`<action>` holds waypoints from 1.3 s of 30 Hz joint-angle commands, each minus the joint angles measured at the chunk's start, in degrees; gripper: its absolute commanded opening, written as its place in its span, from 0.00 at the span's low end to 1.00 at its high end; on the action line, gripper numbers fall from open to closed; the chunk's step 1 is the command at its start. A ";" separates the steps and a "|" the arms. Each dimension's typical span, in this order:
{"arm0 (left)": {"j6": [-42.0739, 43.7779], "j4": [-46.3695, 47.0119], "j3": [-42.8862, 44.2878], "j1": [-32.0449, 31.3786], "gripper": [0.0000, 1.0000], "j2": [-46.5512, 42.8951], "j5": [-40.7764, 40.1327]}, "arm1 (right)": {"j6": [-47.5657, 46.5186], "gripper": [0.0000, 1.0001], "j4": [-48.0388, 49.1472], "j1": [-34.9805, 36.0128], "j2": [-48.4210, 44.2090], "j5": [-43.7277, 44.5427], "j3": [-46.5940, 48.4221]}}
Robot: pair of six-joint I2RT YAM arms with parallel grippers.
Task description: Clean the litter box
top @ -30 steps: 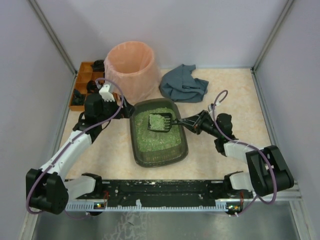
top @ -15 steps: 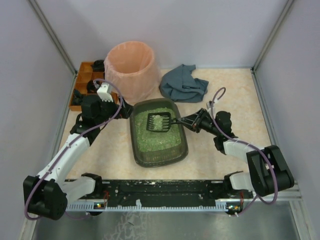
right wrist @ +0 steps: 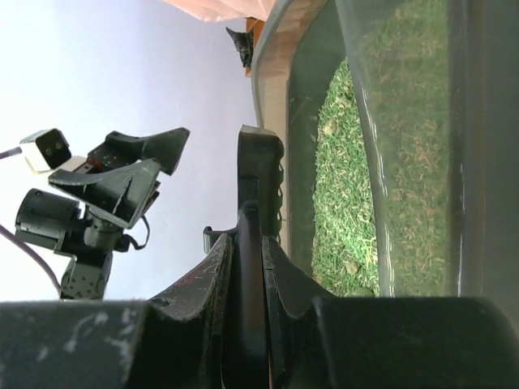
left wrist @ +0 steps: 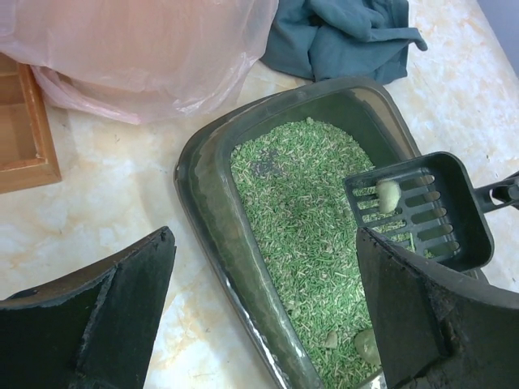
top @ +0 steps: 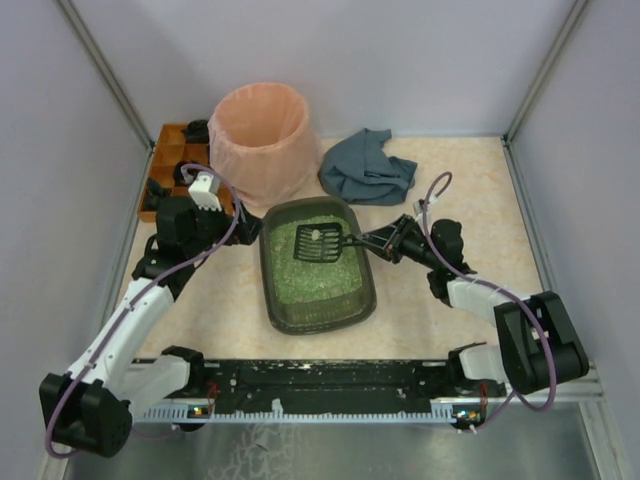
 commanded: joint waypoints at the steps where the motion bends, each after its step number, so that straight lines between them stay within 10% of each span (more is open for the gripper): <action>1: 0.26 -3.75 -1.51 0.33 0.97 -5.21 -1.52 | -0.97 0.00 -0.72 -1.21 -2.22 2.24 0.67; 21: -6.15 -12.90 -8.37 0.33 0.96 -17.70 -9.72 | -4.08 0.00 -22.39 2.09 -3.09 13.03 26.32; 39: -5.64 -13.89 -8.02 0.24 0.97 -17.73 -11.79 | -18.05 0.00 -37.98 7.10 32.28 25.43 78.59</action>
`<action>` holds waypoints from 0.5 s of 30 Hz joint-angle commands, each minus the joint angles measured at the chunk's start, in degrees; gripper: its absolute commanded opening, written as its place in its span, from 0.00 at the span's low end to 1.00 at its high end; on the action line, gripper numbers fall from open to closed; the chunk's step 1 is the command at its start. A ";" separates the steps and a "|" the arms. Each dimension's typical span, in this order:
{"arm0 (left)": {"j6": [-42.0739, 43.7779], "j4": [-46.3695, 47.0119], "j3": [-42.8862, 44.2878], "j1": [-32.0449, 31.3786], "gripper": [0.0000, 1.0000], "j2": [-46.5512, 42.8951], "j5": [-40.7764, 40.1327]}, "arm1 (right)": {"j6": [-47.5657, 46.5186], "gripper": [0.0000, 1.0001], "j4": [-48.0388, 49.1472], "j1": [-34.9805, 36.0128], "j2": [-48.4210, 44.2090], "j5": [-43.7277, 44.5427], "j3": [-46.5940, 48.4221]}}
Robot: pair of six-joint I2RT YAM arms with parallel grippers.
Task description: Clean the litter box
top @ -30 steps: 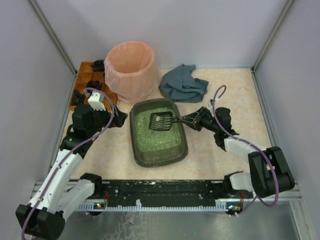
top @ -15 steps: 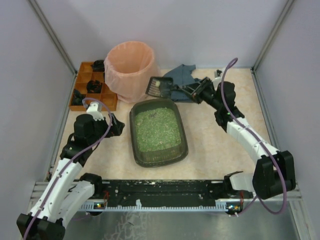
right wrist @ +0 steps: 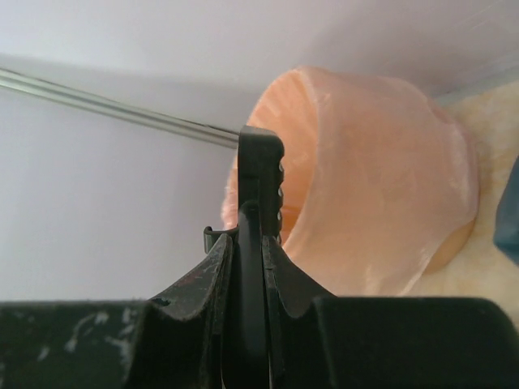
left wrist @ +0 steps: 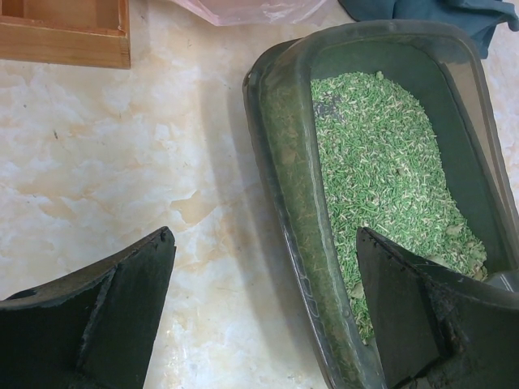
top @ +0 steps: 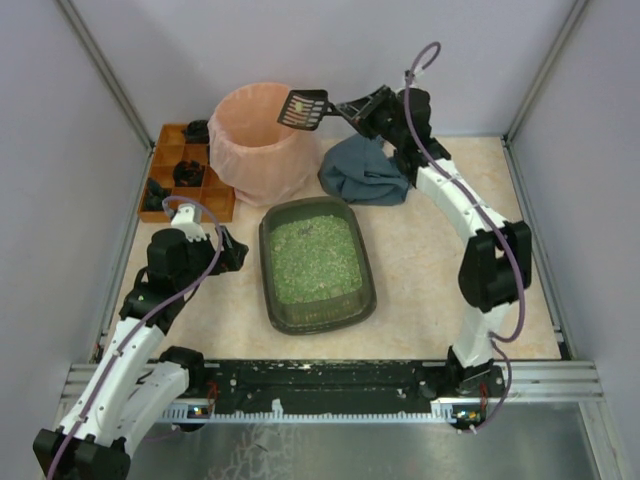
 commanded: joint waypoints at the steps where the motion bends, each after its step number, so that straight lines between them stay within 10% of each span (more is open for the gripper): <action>1: 0.01 -0.16 0.46 0.22 0.97 -0.44 -0.71 | -11.22 0.00 -6.02 3.53 7.78 4.21 14.43; 7: 0.03 -0.23 0.53 0.24 0.97 -0.14 -0.62 | -29.09 0.00 -12.66 7.50 17.57 8.62 31.22; 15: 0.17 -0.25 0.55 0.22 0.97 0.22 -0.48 | -66.42 0.00 -2.38 16.29 15.74 18.10 28.19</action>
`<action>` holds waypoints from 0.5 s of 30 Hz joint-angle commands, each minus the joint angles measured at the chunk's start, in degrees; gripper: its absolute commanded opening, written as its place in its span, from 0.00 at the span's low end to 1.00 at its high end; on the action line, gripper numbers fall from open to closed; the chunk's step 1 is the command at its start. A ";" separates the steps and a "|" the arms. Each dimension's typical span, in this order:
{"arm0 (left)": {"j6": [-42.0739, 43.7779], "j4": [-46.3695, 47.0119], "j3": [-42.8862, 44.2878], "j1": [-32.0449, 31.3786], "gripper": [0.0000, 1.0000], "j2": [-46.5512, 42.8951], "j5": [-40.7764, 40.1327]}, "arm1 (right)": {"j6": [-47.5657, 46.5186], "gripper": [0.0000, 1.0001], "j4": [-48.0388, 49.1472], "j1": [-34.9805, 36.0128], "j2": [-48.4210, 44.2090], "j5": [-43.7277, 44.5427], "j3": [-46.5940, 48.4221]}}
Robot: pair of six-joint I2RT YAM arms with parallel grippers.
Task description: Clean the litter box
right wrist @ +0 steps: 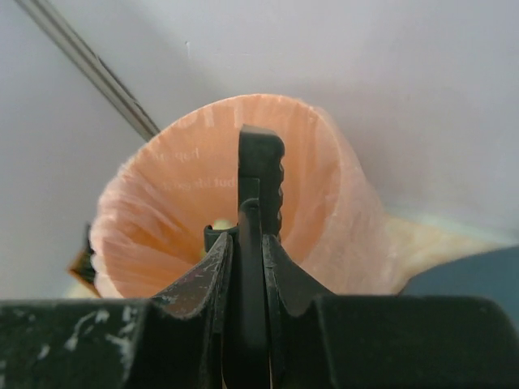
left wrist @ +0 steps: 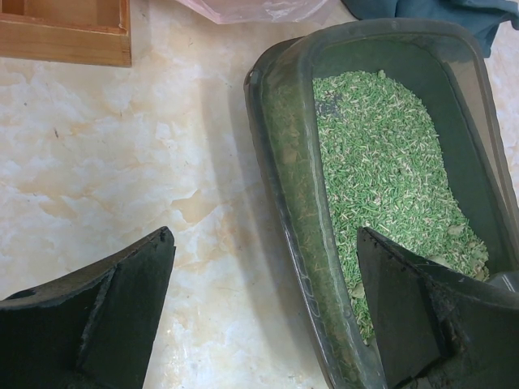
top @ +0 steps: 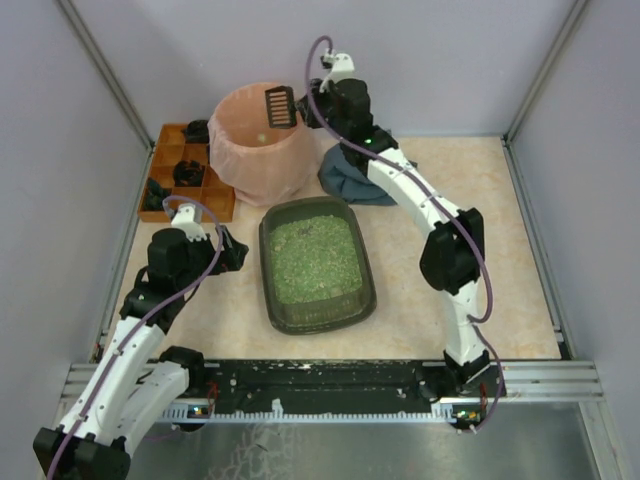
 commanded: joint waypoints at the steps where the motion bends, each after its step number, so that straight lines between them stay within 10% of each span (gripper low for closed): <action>1: 0.18 -0.23 0.55 0.22 0.97 0.01 -0.35 | -30.05 0.00 10.98 5.84 -3.92 6.95 -2.15; 15: 0.15 -0.14 0.51 0.15 0.97 1.12 0.44 | -46.63 0.00 25.03 12.09 -16.87 9.27 -13.66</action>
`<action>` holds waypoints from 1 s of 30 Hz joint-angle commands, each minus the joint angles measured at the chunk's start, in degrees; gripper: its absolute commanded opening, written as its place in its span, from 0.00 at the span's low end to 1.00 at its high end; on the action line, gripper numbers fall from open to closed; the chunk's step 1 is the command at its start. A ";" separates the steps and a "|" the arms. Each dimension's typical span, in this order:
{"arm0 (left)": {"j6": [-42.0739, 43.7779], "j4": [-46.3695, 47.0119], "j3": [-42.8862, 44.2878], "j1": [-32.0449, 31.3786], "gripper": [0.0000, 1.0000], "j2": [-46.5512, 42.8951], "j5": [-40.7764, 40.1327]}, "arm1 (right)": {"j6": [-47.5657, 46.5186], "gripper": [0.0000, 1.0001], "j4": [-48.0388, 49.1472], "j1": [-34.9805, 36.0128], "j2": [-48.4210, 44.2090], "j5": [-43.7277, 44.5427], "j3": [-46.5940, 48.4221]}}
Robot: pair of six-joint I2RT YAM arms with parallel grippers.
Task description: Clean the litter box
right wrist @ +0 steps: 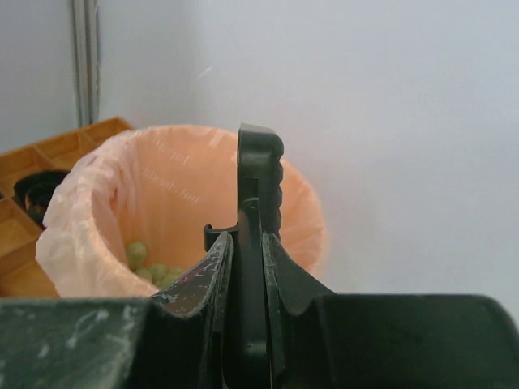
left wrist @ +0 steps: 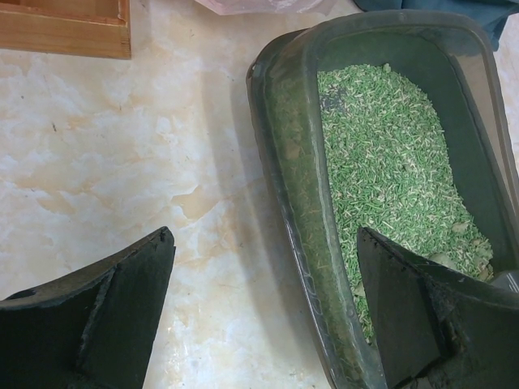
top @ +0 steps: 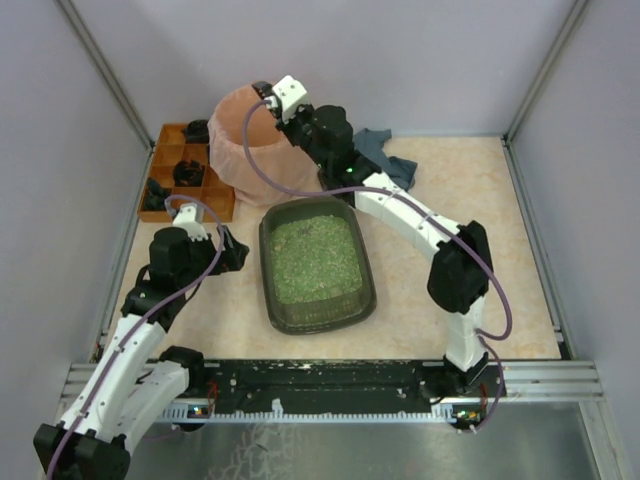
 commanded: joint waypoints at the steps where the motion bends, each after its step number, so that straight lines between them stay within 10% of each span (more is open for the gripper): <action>1: 0.15 0.01 0.53 0.13 0.97 0.29 0.48 | -3.32 0.00 12.02 1.05 -12.70 1.82 -3.39; 7: 0.09 0.01 0.49 0.13 0.97 -0.22 -0.01 | 3.33 0.00 10.64 2.25 -25.61 6.42 -14.43; 18: -0.08 0.80 0.20 0.21 0.97 -0.50 1.71 | 32.72 0.00 -29.07 3.21 -42.51 14.78 -25.23; 30: -0.83 -1.20 0.78 0.22 0.96 -2.31 -3.40 | 42.04 0.00 -52.13 11.14 -34.90 20.84 -19.42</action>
